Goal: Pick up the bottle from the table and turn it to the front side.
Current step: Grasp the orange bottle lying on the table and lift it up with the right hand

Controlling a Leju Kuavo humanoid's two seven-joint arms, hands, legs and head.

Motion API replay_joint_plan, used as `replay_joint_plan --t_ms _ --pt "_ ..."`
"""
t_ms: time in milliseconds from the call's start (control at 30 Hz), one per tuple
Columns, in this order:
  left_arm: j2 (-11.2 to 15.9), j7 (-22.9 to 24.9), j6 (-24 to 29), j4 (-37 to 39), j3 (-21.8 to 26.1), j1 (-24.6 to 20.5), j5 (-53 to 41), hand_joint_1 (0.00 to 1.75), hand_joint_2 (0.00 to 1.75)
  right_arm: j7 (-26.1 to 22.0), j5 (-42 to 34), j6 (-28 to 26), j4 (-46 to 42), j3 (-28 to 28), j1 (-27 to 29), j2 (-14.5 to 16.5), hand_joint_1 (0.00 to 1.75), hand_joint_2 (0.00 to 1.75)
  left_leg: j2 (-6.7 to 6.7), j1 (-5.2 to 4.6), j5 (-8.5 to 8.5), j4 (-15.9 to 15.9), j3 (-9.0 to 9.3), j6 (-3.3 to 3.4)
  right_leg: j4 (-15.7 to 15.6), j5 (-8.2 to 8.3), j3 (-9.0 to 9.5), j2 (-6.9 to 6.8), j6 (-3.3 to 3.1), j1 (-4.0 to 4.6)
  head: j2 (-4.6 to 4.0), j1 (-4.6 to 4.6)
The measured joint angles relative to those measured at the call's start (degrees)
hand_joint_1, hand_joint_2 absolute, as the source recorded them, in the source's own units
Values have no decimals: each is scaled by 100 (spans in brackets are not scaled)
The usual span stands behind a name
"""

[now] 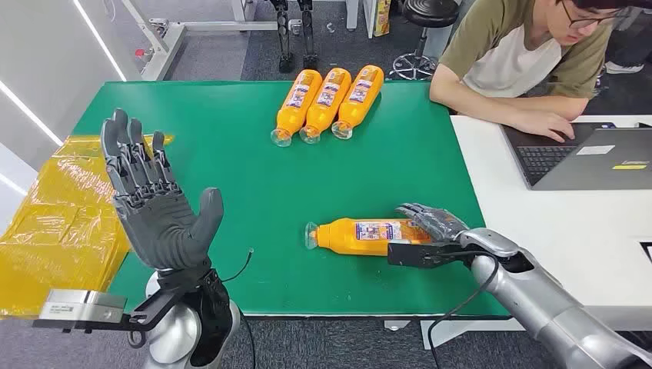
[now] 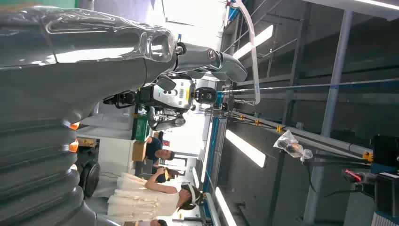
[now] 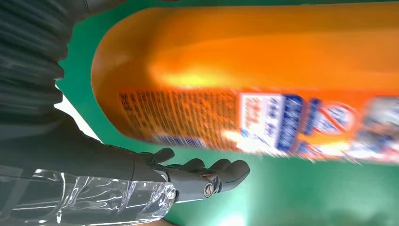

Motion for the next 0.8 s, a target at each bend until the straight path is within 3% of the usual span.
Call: replay_joint_plan --t_ms 133,267,300,800 --pt "5 0 11 -11 -19 0 16 0 175 -7 48 -119 237 45 -3 16 0 175 -1 0 0 0 0 0 0 0 0 -3 0 0 0 1" --pt "20 0 37 -25 -54 0 47 0 175 -126 126 -351 470 72 -19 52 161 175 -1 1 0 0 1 0 0 0 1 -3 0 1 0 1" --pt "28 0 45 -29 -64 0 60 0 175 -177 169 -424 521 77 -23 64 170 175 -1 1 0 0 1 0 0 0 1 -3 0 1 0 1" --pt "137 -2 209 -56 -150 -80 185 0 175 -550 481 -1002 1003 92 -112 352 175 175 0 0 3 0 11 4 0 1 10 0 1 0 0 1"
